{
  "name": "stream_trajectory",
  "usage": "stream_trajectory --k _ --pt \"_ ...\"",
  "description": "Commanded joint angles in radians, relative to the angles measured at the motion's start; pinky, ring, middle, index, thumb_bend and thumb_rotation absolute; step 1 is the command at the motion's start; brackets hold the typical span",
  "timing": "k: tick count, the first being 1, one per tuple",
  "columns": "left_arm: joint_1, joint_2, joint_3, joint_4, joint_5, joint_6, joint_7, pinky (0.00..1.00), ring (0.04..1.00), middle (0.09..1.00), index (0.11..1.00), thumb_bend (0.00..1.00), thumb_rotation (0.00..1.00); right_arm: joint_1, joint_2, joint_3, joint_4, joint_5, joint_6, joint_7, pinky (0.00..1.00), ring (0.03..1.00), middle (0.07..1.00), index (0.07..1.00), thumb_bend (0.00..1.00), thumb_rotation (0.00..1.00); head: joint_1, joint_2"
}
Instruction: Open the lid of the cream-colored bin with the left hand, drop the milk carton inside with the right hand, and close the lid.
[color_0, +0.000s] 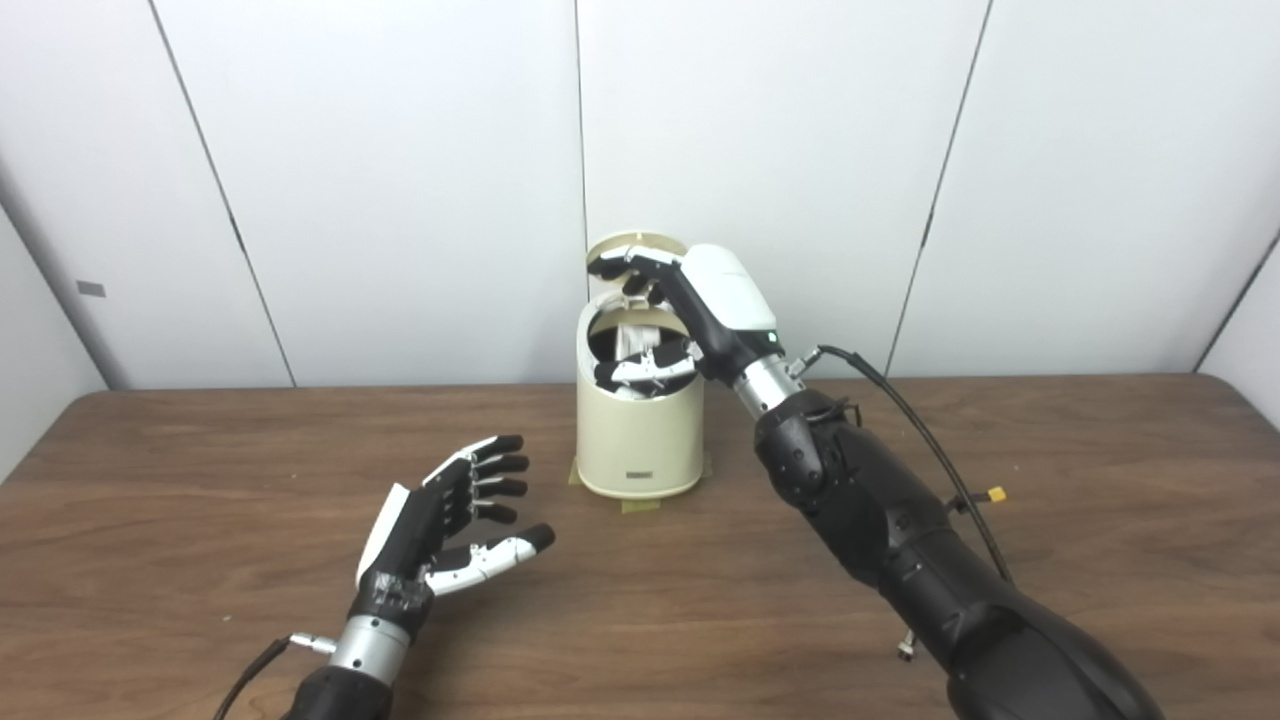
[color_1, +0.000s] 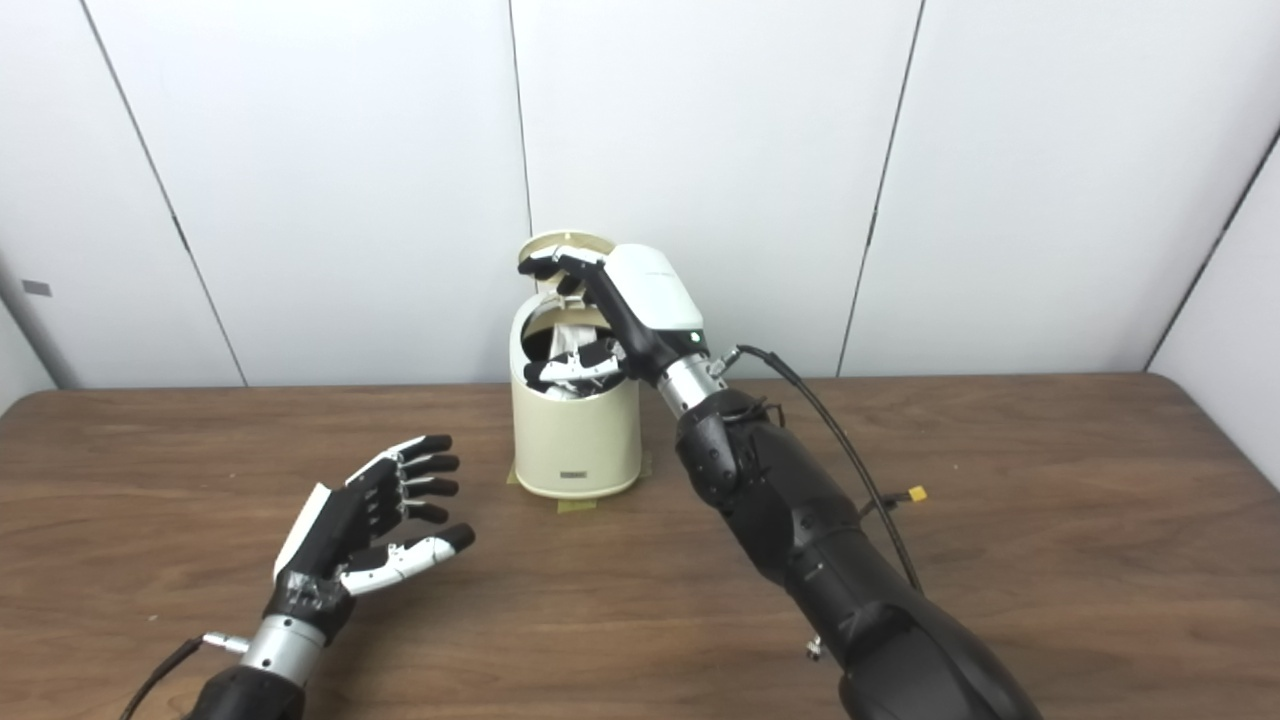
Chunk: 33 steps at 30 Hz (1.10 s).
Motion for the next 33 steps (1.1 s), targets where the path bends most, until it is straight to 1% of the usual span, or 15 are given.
stream_trajectory --k 1,8,13,16,18,21,24,25,26,27,29,31,33 --pt "-0.040 0.001 0.001 -0.014 -0.010 -0.027 0.001 0.64 0.740 0.786 0.812 0.77 0.16 -0.046 -0.015 -0.013 -0.035 0.007 -0.002 -0.004 0.54 0.636 0.711 0.734 0.86 0.21 0.001 0.000" --pt "-0.041 0.003 0.000 -0.010 -0.007 -0.035 0.001 0.63 0.736 0.786 0.815 0.76 0.16 -0.037 -0.019 -0.018 -0.060 0.010 0.006 0.011 0.54 0.636 0.709 0.731 0.86 0.21 0.001 0.002" --pt "-0.041 0.004 0.000 -0.007 -0.007 -0.038 0.000 0.63 0.736 0.783 0.812 0.77 0.18 -0.036 -0.020 -0.026 -0.062 0.023 -0.026 0.000 0.52 0.614 0.693 0.720 0.86 0.19 0.000 0.001" --pt "-0.041 0.006 -0.001 -0.005 -0.004 -0.043 0.000 0.64 0.733 0.787 0.815 0.77 0.18 -0.027 -0.017 -0.044 -0.078 0.048 -0.075 -0.024 0.47 0.577 0.663 0.696 0.86 0.17 0.000 0.001" --pt "-0.041 0.006 -0.002 -0.003 -0.004 -0.046 -0.001 0.65 0.732 0.788 0.817 0.76 0.18 -0.019 -0.022 -0.042 -0.107 0.069 -0.094 -0.053 0.42 0.537 0.638 0.677 0.83 0.14 -0.001 0.001" --pt "-0.044 0.006 -0.002 0.003 -0.005 -0.053 0.000 0.64 0.732 0.787 0.817 0.76 0.17 -0.002 -0.032 -0.043 -0.178 0.126 -0.097 -0.073 0.35 0.465 0.595 0.643 0.81 0.11 -0.003 -0.001" --pt "-0.048 0.007 -0.002 0.013 -0.007 -0.061 -0.001 0.64 0.731 0.790 0.815 0.76 0.17 0.019 -0.045 -0.050 -0.260 0.210 -0.097 -0.073 0.28 0.400 0.567 0.629 0.78 0.08 -0.001 -0.002" --pt "-0.048 0.006 -0.003 0.012 -0.005 -0.060 0.000 0.64 0.731 0.790 0.814 0.76 0.18 0.030 -0.047 -0.060 -0.292 0.244 -0.097 -0.066 0.27 0.375 0.551 0.624 0.76 0.07 0.000 -0.003" --pt "-0.048 0.006 -0.003 0.010 -0.002 -0.057 0.002 0.64 0.730 0.789 0.814 0.77 0.18 0.040 -0.048 -0.073 -0.322 0.279 -0.097 -0.053 0.24 0.342 0.518 0.620 0.66 0.04 0.000 -0.003" --pt "-0.048 0.006 -0.003 0.009 -0.002 -0.056 0.002 0.63 0.731 0.790 0.813 0.77 0.18 0.054 -0.047 -0.093 -0.354 0.316 -0.097 -0.032 0.22 0.312 0.497 0.616 0.60 0.01 0.001 -0.003" --pt "-0.047 0.006 -0.003 0.007 -0.006 -0.054 0.000 0.64 0.732 0.790 0.814 0.76 0.18 0.090 -0.040 -0.149 -0.415 0.381 -0.092 0.013 0.21 0.289 0.485 0.620 0.57 0.00 0.001 -0.003" --pt "-0.048 0.006 -0.002 0.008 -0.010 -0.053 -0.003 0.64 0.732 0.791 0.817 0.76 0.17 0.125 -0.038 -0.196 -0.460 0.481 -0.084 0.082 0.19 0.256 0.480 0.622 0.56 0.00 -0.002 -0.003" --pt "-0.049 0.006 -0.001 0.008 -0.012 -0.051 -0.003 0.64 0.733 0.789 0.816 0.76 0.17 0.158 -0.040 -0.234 -0.497 0.544 -0.046 0.138 0.17 0.224 0.479 0.634 0.56 0.00 -0.002 -0.003"
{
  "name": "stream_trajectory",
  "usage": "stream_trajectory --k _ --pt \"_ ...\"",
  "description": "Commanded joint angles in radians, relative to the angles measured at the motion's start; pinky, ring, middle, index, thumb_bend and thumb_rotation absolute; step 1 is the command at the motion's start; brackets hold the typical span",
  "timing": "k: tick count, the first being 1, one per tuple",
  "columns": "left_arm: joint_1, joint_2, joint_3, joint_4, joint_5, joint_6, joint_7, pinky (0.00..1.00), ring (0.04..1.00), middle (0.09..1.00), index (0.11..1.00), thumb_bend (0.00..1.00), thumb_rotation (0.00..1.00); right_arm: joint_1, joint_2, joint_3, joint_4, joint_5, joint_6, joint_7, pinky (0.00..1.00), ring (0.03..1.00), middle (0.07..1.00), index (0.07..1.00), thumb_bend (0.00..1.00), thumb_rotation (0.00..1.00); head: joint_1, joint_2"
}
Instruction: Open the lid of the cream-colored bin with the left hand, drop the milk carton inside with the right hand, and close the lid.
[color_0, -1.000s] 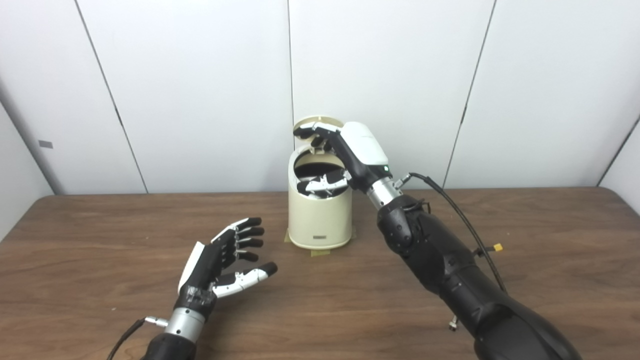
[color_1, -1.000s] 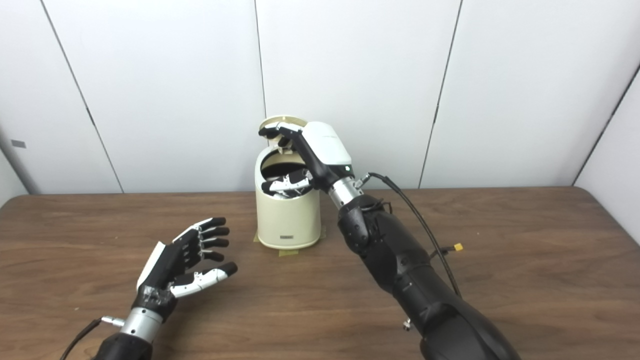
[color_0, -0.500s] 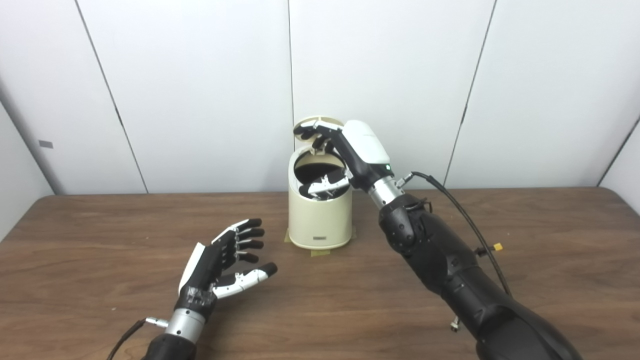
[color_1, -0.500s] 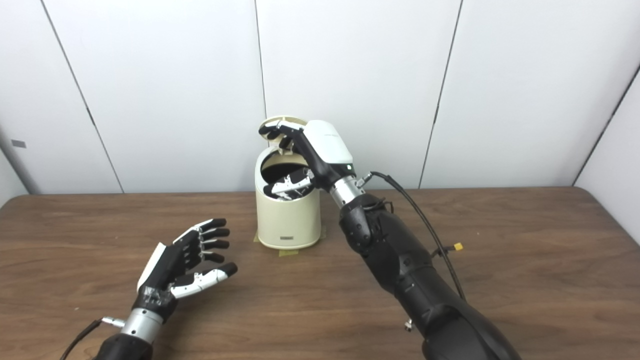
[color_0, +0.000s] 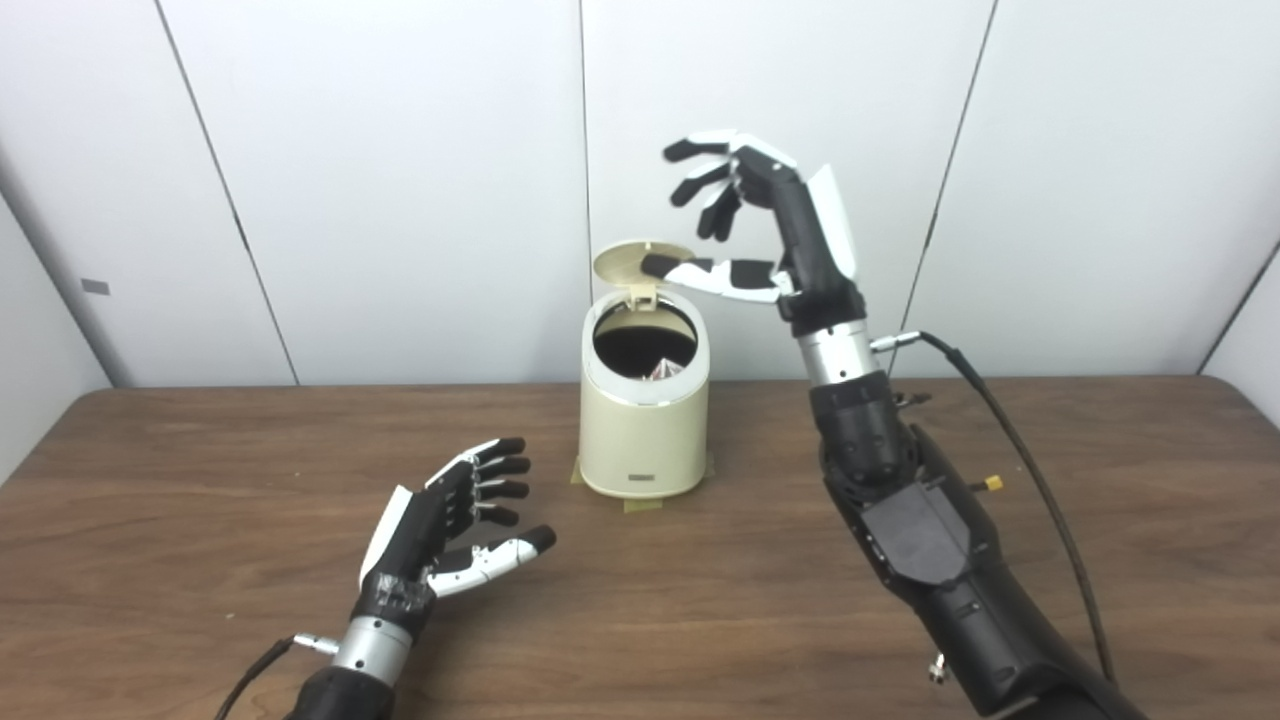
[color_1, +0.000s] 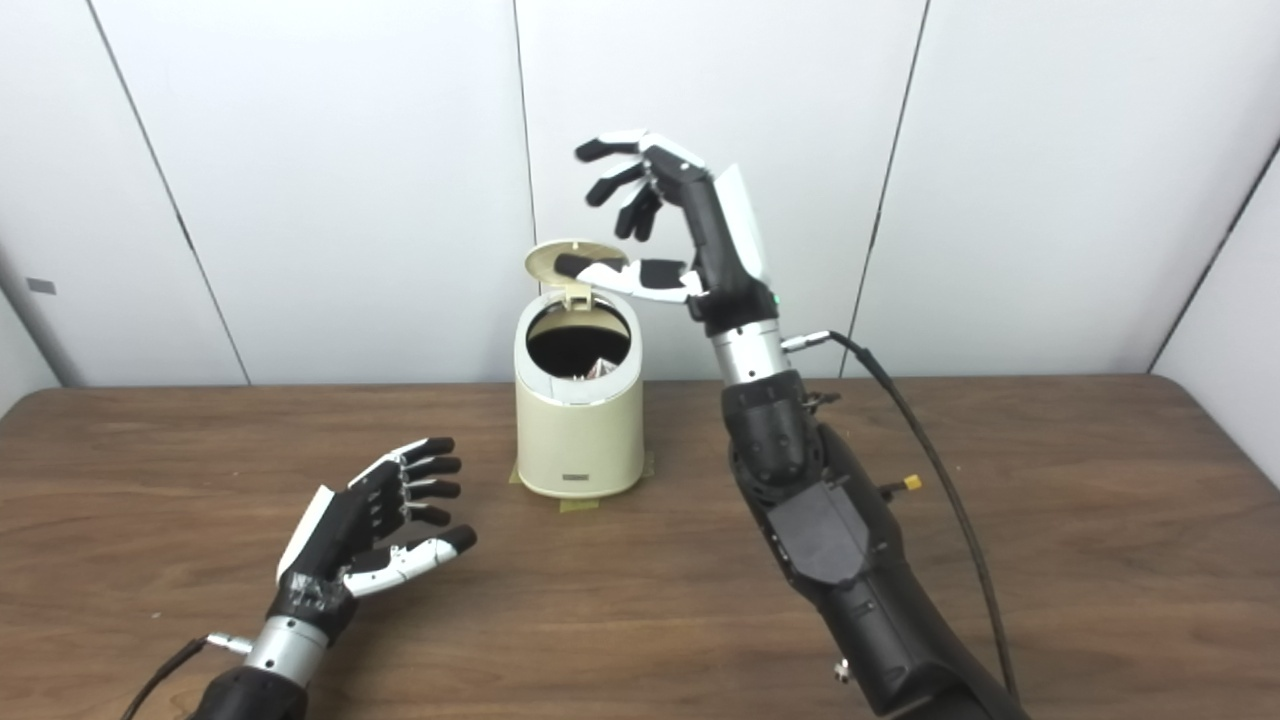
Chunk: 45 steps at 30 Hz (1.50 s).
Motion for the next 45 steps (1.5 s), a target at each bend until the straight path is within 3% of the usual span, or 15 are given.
stream_trajectory --k 1,3,6,7,9,15,20,25,29,32,35,45 --pt "-0.046 0.004 0.004 -0.016 -0.011 -0.033 0.000 0.64 0.733 0.788 0.815 0.76 0.17 0.003 -0.013 -0.035 -0.048 0.062 0.028 0.061 0.17 0.222 0.479 0.636 0.55 0.00 0.001 0.000" --pt "-0.048 0.004 0.004 -0.016 -0.009 -0.033 0.003 0.63 0.732 0.785 0.812 0.77 0.17 0.045 -0.023 -0.061 -0.072 0.098 0.071 0.106 0.18 0.236 0.479 0.643 0.55 0.00 0.001 0.000" --pt "-0.051 0.005 0.004 -0.015 -0.002 -0.034 0.006 0.64 0.726 0.783 0.811 0.77 0.17 0.105 -0.041 -0.087 -0.109 0.147 0.164 0.179 0.31 0.404 0.487 0.673 0.55 0.00 0.002 -0.002" --pt "-0.052 0.005 0.003 -0.016 -0.002 -0.034 0.006 0.64 0.723 0.782 0.811 0.77 0.18 0.126 -0.049 -0.096 -0.122 0.169 0.202 0.207 0.38 0.484 0.571 0.701 0.60 0.13 0.002 -0.002" --pt "-0.053 0.006 0.003 -0.018 -0.002 -0.039 0.007 0.64 0.720 0.781 0.811 0.77 0.17 0.165 -0.061 -0.116 -0.135 0.217 0.260 0.259 0.50 0.606 0.689 0.739 0.67 0.26 0.000 -0.002" --pt "-0.056 0.005 0.009 -0.016 -0.007 -0.058 0.011 0.65 0.727 0.776 0.807 0.77 0.18 0.238 -0.088 -0.149 -0.127 0.287 0.257 0.377 0.62 0.711 0.780 0.769 0.75 0.36 0.004 -0.001" --pt "-0.072 0.006 0.015 -0.026 -0.004 -0.043 0.016 0.66 0.731 0.778 0.804 0.78 0.19 0.289 -0.086 -0.157 -0.162 0.305 0.281 0.428 0.65 0.742 0.803 0.800 0.74 0.34 0.009 -0.009" --pt "-0.138 0.024 0.004 -0.059 0.030 0.003 0.008 0.64 0.765 0.832 0.827 0.82 0.27 0.317 -0.075 -0.167 -0.181 0.305 0.287 0.445 0.65 0.757 0.819 0.809 0.74 0.34 0.021 -0.037" --pt "-0.250 0.058 -0.022 -0.076 0.066 0.065 -0.025 0.68 0.876 0.938 0.901 0.89 0.35 0.325 -0.073 -0.166 -0.157 0.273 0.247 0.447 0.65 0.747 0.818 0.812 0.72 0.38 0.035 -0.059" --pt "-0.340 0.078 -0.036 -0.052 0.096 0.097 -0.038 0.73 0.931 0.968 0.939 0.90 0.34 0.327 -0.070 -0.168 -0.143 0.268 0.232 0.451 0.65 0.748 0.818 0.816 0.71 0.38 0.039 -0.067" --pt "-0.416 0.089 -0.045 -0.031 0.128 0.138 -0.034 0.76 0.937 0.966 0.948 0.93 0.34 0.330 -0.062 -0.169 -0.148 0.257 0.246 0.445 0.63 0.744 0.817 0.817 0.72 0.38 0.039 -0.067" --pt "-0.638 0.136 -0.106 0.133 0.244 0.142 -0.035 0.81 0.949 0.976 0.951 0.97 0.37 0.335 -0.050 -0.165 -0.163 0.202 0.253 0.433 0.63 0.730 0.797 0.799 0.71 0.39 0.035 -0.061"
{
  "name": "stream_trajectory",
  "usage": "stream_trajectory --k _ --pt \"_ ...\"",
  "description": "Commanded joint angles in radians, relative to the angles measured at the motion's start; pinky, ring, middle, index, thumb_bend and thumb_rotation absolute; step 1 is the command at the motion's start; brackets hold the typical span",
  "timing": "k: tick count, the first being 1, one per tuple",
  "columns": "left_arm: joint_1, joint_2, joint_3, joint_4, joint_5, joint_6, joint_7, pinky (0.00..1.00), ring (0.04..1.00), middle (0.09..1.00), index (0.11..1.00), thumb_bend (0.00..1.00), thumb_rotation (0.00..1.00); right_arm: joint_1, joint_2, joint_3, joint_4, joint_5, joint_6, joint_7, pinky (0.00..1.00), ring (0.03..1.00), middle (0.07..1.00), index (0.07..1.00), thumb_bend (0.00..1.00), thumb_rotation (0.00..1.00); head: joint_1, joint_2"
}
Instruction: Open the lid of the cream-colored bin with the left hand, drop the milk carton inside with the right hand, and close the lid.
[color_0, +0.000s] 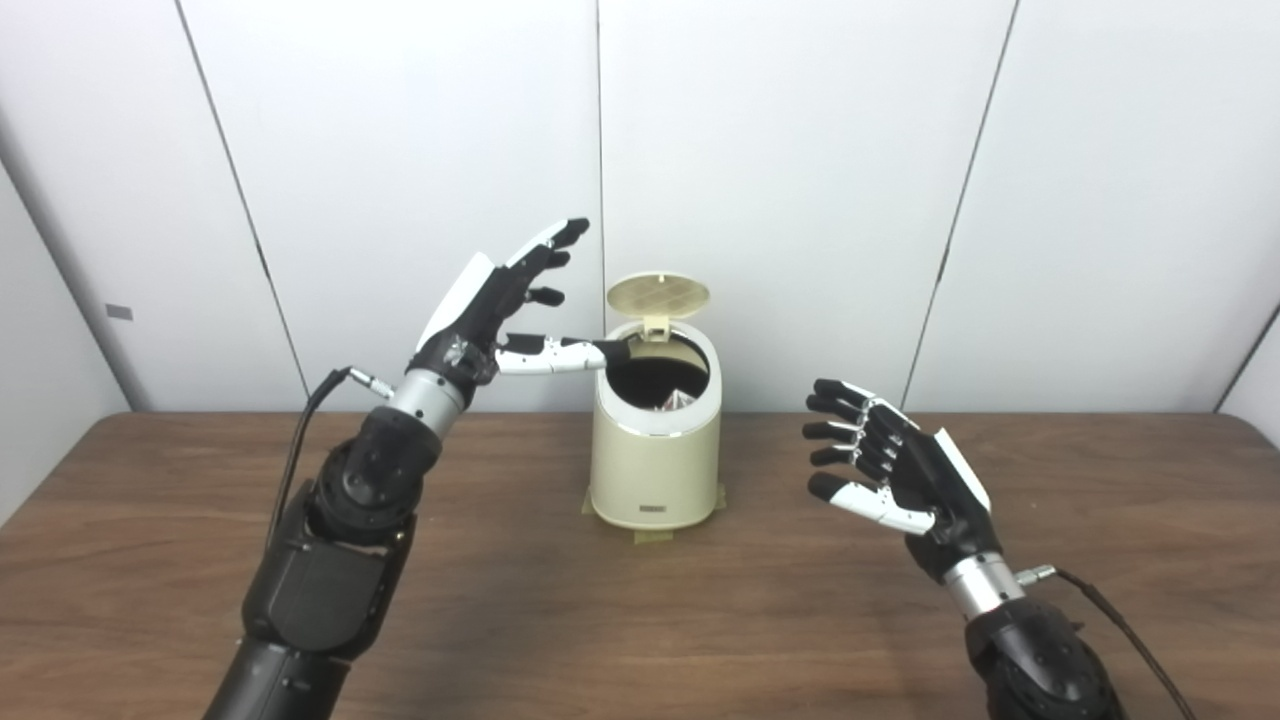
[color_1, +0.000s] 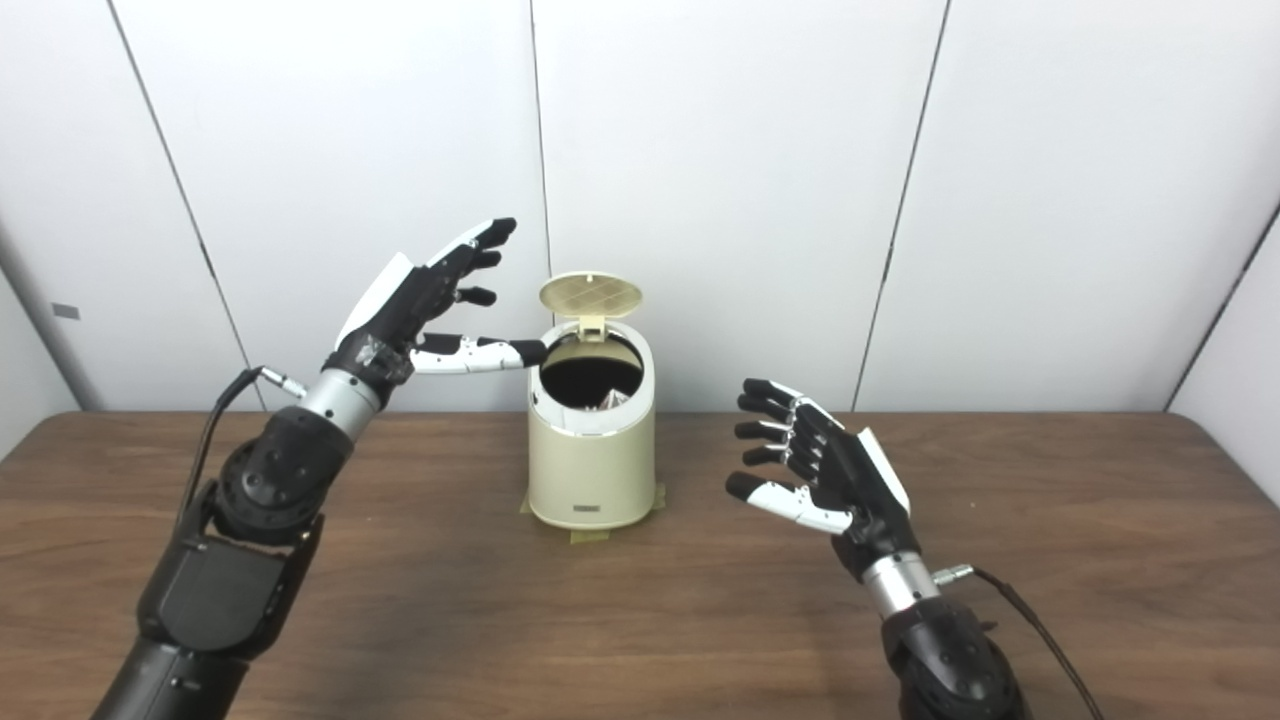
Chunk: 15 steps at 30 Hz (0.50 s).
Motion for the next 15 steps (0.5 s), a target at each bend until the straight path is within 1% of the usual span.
stream_trajectory --k 1,3,5,6,7,9,11,12,14,15 --pt "-0.102 0.017 -0.011 0.002 0.027 -0.009 0.004 0.81 0.953 0.982 0.955 0.98 0.38 -0.030 -0.002 -0.003 -0.038 -0.013 -0.027 -0.013 0.63 0.727 0.798 0.801 0.71 0.40 0.001 0.000" --pt "-0.134 0.029 -0.034 0.021 0.067 -0.005 -0.002 0.83 0.958 0.983 0.969 0.99 0.40 -0.030 0.001 0.000 -0.043 -0.018 -0.021 -0.013 0.63 0.730 0.799 0.802 0.71 0.41 0.002 0.002" --pt "-0.158 0.044 -0.069 0.033 0.127 -0.010 0.002 0.82 0.948 0.965 0.949 0.99 0.43 -0.032 0.003 0.000 -0.043 -0.012 -0.023 -0.007 0.62 0.725 0.793 0.800 0.72 0.43 -0.001 0.003" --pt "-0.169 0.053 -0.089 0.036 0.150 -0.014 -0.007 0.82 0.943 0.956 0.943 0.99 0.43 -0.033 0.004 0.001 -0.044 -0.013 -0.022 -0.006 0.62 0.725 0.793 0.801 0.72 0.43 -0.003 0.003" --pt "-0.177 0.063 -0.108 0.039 0.169 -0.027 -0.017 0.82 0.947 0.943 0.936 0.98 0.43 -0.033 0.005 0.001 -0.045 -0.016 -0.023 -0.007 0.62 0.725 0.794 0.803 0.72 0.44 -0.005 0.003" --pt "-0.187 0.086 -0.144 0.042 0.201 -0.063 -0.038 0.80 0.935 0.915 0.895 0.97 0.42 -0.034 0.008 0.003 -0.049 -0.028 -0.022 -0.015 0.61 0.728 0.795 0.803 0.72 0.45 -0.008 0.005" --pt "-0.188 0.099 -0.162 0.039 0.215 -0.086 -0.051 0.80 0.934 0.900 0.858 0.96 0.40 -0.033 0.014 0.001 -0.056 -0.032 -0.015 -0.020 0.62 0.732 0.794 0.801 0.69 0.45 -0.011 0.005" --pt "-0.186 0.103 -0.165 0.037 0.217 -0.095 -0.059 0.80 0.922 0.878 0.836 0.97 0.38 -0.032 0.017 0.000 -0.059 -0.031 -0.012 -0.021 0.62 0.738 0.793 0.800 0.66 0.45 -0.013 0.005" --pt "-0.181 0.103 -0.161 0.032 0.205 -0.110 -0.073 0.79 0.907 0.856 0.814 0.98 0.36 -0.034 0.020 -0.001 -0.056 -0.031 -0.013 -0.023 0.63 0.744 0.793 0.800 0.64 0.44 -0.015 0.005" --pt "-0.179 0.102 -0.157 0.031 0.196 -0.115 -0.078 0.80 0.911 0.850 0.811 0.99 0.37 -0.035 0.021 -0.001 -0.051 -0.032 -0.017 -0.024 0.63 0.745 0.789 0.797 0.63 0.45 -0.015 0.005"
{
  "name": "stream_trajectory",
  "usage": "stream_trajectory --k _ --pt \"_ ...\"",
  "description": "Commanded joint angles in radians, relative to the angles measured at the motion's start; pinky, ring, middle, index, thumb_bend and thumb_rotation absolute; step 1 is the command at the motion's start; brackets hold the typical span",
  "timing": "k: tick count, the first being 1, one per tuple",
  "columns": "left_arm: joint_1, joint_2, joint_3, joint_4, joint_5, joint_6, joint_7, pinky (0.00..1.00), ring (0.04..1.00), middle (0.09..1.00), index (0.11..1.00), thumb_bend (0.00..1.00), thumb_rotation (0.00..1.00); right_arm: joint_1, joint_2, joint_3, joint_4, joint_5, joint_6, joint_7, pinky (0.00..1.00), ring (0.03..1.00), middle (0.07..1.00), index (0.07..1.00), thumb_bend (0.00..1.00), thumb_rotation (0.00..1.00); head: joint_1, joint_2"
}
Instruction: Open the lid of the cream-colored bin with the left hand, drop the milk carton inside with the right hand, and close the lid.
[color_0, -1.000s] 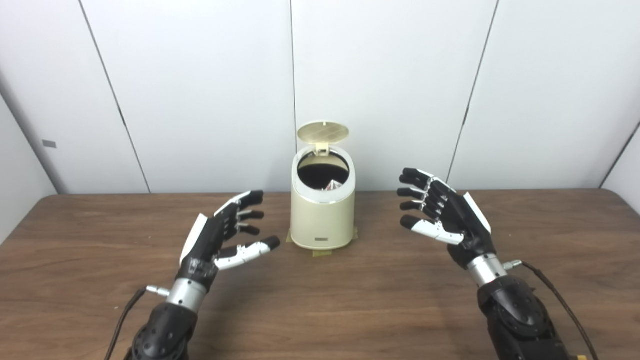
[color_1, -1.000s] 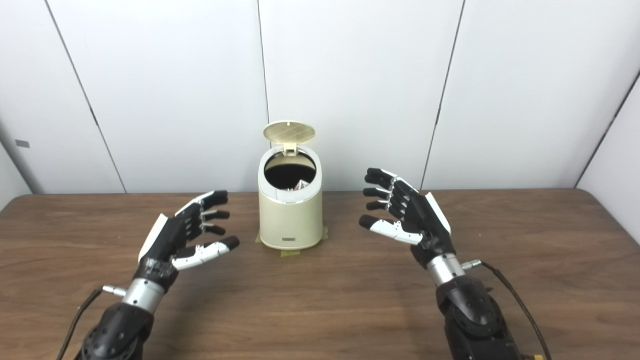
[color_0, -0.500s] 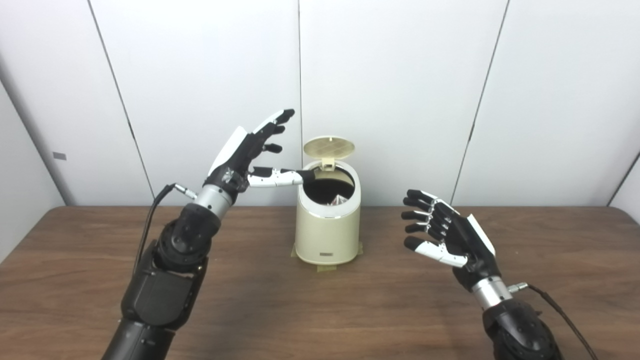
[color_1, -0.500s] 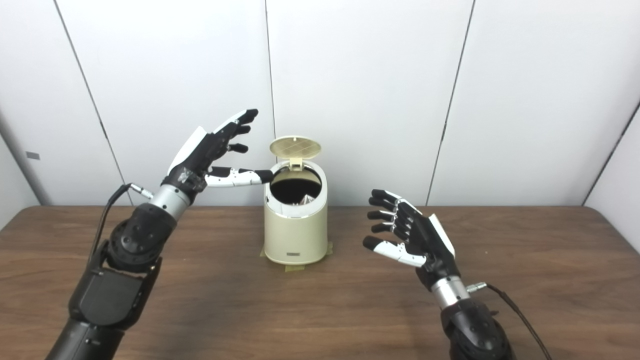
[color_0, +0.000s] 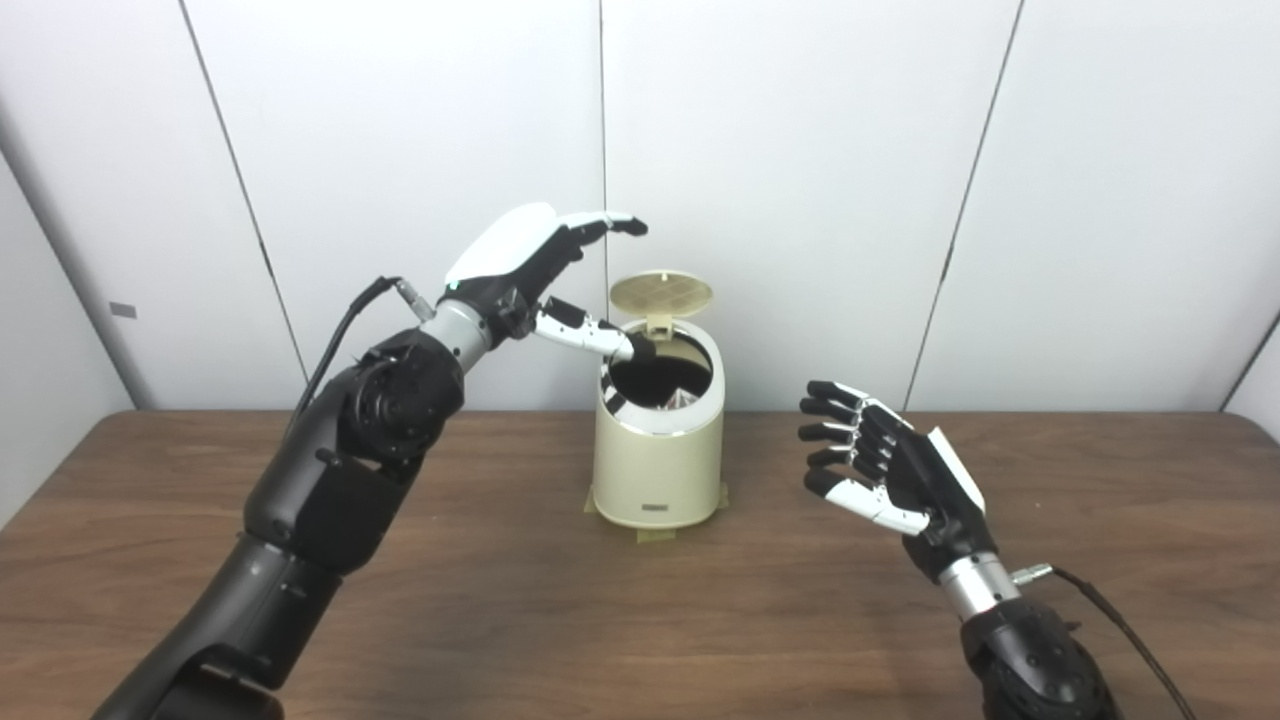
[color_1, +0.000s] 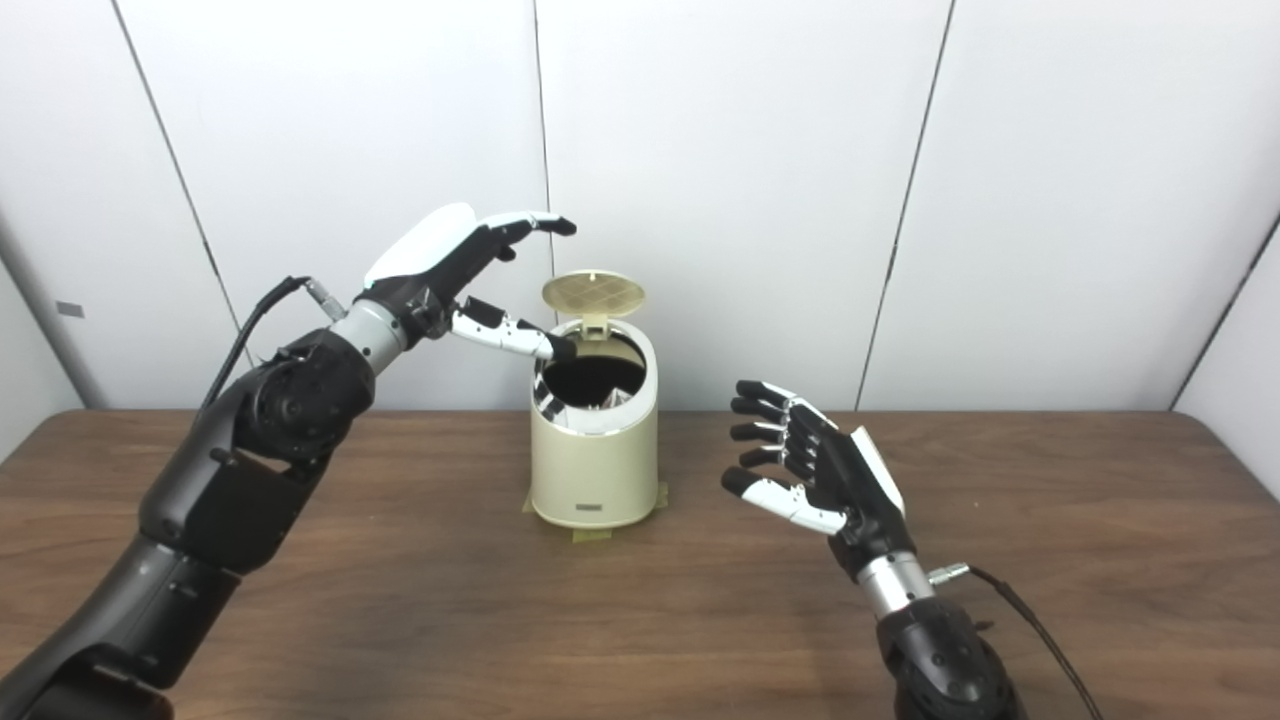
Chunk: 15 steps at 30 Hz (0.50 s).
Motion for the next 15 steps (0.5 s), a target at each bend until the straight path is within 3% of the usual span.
stream_trajectory --k 1,8,15 --pt "-0.053 0.023 0.020 -0.029 -0.016 -0.036 -0.004 0.80 0.914 0.846 0.809 0.99 0.37 -0.040 0.004 -0.006 -0.024 0.002 -0.025 -0.012 0.63 0.746 0.788 0.795 0.62 0.45 -0.002 0.000" --pt "-0.024 0.024 0.036 -0.054 -0.059 -0.051 -0.059 0.88 0.972 0.863 0.819 0.99 0.39 -0.045 0.015 -0.006 -0.018 -0.007 -0.031 -0.016 0.64 0.739 0.783 0.795 0.59 0.48 -0.011 0.002" --pt "0.023 0.024 0.041 -0.130 -0.093 -0.016 -0.123 0.93 0.994 0.893 0.821 0.99 0.41 -0.042 0.015 -0.007 -0.012 -0.003 -0.037 -0.012 0.64 0.746 0.796 0.806 0.55 0.49 -0.017 0.005"
